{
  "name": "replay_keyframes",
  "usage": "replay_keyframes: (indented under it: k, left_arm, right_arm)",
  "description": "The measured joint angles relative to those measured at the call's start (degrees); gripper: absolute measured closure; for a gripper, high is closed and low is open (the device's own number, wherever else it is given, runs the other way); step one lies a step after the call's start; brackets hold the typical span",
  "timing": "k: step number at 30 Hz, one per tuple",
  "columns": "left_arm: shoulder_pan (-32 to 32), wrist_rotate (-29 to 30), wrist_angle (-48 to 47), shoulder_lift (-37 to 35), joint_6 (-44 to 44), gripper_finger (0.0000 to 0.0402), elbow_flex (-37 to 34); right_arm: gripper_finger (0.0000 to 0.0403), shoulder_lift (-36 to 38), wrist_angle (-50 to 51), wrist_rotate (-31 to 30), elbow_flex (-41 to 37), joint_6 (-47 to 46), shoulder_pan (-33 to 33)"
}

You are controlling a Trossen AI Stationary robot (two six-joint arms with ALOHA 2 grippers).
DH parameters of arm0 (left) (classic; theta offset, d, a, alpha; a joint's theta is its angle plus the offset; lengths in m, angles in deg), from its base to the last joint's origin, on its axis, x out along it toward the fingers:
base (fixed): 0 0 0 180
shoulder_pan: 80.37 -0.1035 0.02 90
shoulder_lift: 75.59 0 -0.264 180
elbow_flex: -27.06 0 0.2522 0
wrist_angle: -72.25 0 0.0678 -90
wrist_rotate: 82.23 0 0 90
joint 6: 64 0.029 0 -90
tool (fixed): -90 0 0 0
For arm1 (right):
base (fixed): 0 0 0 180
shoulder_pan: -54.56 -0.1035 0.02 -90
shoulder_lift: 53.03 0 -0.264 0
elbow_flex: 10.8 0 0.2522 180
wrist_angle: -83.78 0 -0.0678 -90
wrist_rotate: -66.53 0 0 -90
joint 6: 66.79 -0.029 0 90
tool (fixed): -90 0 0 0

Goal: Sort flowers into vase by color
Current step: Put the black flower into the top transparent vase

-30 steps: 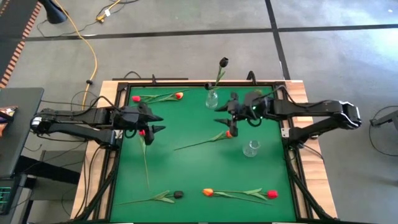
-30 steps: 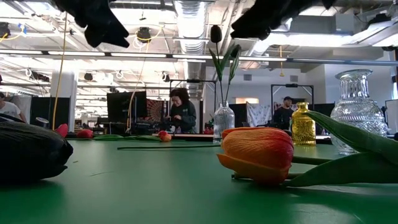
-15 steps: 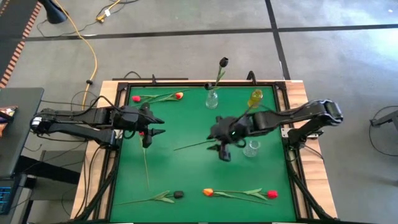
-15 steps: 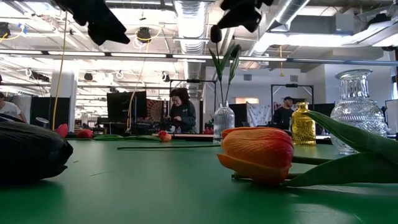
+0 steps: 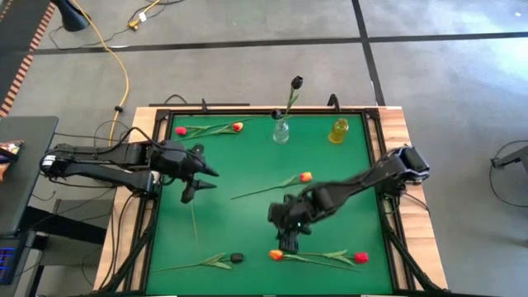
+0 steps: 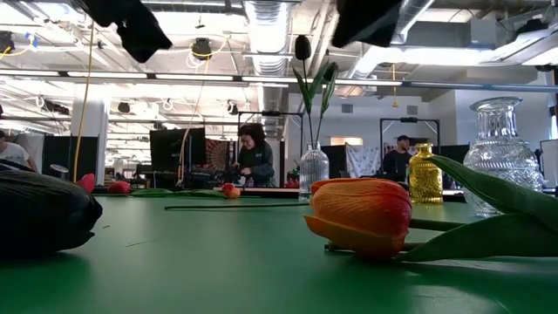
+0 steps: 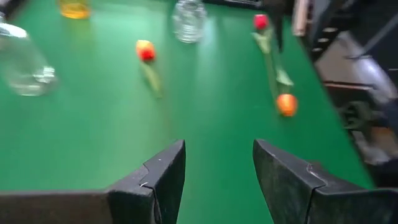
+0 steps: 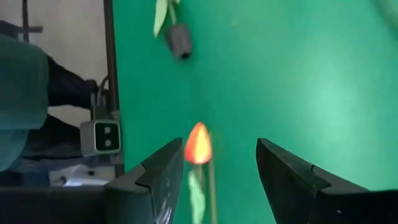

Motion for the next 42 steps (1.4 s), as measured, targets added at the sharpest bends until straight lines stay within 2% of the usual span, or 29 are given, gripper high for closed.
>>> replay_keyframes:
  k: [5,9,16,21,25,27,32,37,42]
  left_arm:
    - [4.08,-3.10,0.03,0.02,-3.99,0.0225,0.00]
    - [11.74,-2.59,0.01,0.02,-10.27,0.0225,0.00]
    - [31.78,8.60,0.25,3.09,-22.61,0.0225,0.00]
    - [44.39,12.65,6.71,11.51,-30.77,0.0225,0.00]
    - [50.96,16.65,10.01,19.09,-40.94,0.0226,0.02]
    - [53.45,18.54,9.85,22.73,-45.77,0.0230,0.63]
    - [57.92,20.94,7.33,33.20,-50.98,0.0255,5.50]
    - [58.80,22.13,4.39,43.25,-51.23,0.0275,10.22]
    - [58.78,22.65,2.61,49.42,-51.82,0.0270,11.80]
  right_arm:
    - [0.0175,-2.21,0.13,0.18,0.16,-5.04,-3.53]
    - [0.0175,-2.45,0.68,0.20,0.18,-5.55,-5.28]
    - [0.0175,-2.14,4.62,0.02,0.23,-3.83,-5.88]
    - [0.0175,-2.12,5.36,-0.22,0.23,0.85,-6.36]
    - [0.0175,-2.12,5.67,-0.20,0.23,3.74,-6.64]
    - [0.0175,-2.10,5.78,-0.20,0.23,5.60,-6.64]
    - [0.0175,-2.10,6.04,-0.17,0.23,10.10,-6.58]
    - [0.0175,-2.07,6.04,-0.07,0.23,11.91,-6.53]
    - [0.0175,-2.07,6.12,0.00,0.21,12.03,-6.47]
